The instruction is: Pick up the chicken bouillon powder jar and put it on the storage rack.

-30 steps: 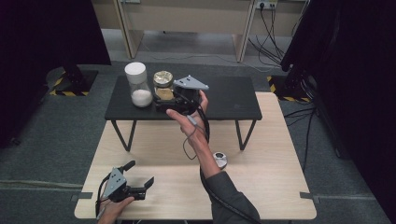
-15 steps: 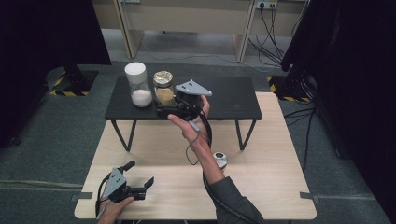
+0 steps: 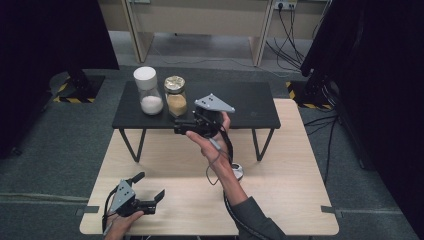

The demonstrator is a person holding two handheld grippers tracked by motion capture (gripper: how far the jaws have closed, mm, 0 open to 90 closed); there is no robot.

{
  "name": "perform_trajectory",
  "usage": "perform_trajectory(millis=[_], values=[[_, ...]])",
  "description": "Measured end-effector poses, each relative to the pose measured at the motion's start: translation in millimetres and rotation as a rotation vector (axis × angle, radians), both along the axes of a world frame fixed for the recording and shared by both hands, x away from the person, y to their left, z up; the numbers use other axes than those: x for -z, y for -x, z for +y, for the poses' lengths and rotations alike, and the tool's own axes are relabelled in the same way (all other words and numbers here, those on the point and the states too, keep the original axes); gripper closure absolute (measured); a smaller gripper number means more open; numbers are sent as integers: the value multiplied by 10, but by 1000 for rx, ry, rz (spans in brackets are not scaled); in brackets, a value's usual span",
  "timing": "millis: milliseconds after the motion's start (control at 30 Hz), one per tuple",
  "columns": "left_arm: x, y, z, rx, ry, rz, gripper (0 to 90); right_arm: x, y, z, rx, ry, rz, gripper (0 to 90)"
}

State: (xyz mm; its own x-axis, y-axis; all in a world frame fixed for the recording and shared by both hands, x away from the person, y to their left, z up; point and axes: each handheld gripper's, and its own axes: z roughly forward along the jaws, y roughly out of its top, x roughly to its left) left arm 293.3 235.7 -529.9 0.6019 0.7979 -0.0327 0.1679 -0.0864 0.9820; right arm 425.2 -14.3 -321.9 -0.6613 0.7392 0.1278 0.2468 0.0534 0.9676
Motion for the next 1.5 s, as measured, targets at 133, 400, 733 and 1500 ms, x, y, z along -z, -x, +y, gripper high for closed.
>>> perform_trajectory(millis=[133, 400, 733, 1500], values=[[0, 0, -1, -1, 0, 0, 19, 62, 54, -45, -9, -4, 0, 20], [0, 0, 0, 0, 0, -1, 19, 130, 130, -123, -18, -20, 0, 20], [0, 1, -1, 0, -3, 0, 19, 254, 293, -142, -55, -23, -13, 20], [0, 1, -1, 0, -3, 0, 19, 561, 594, -259, -91, -31, -30, 20]])
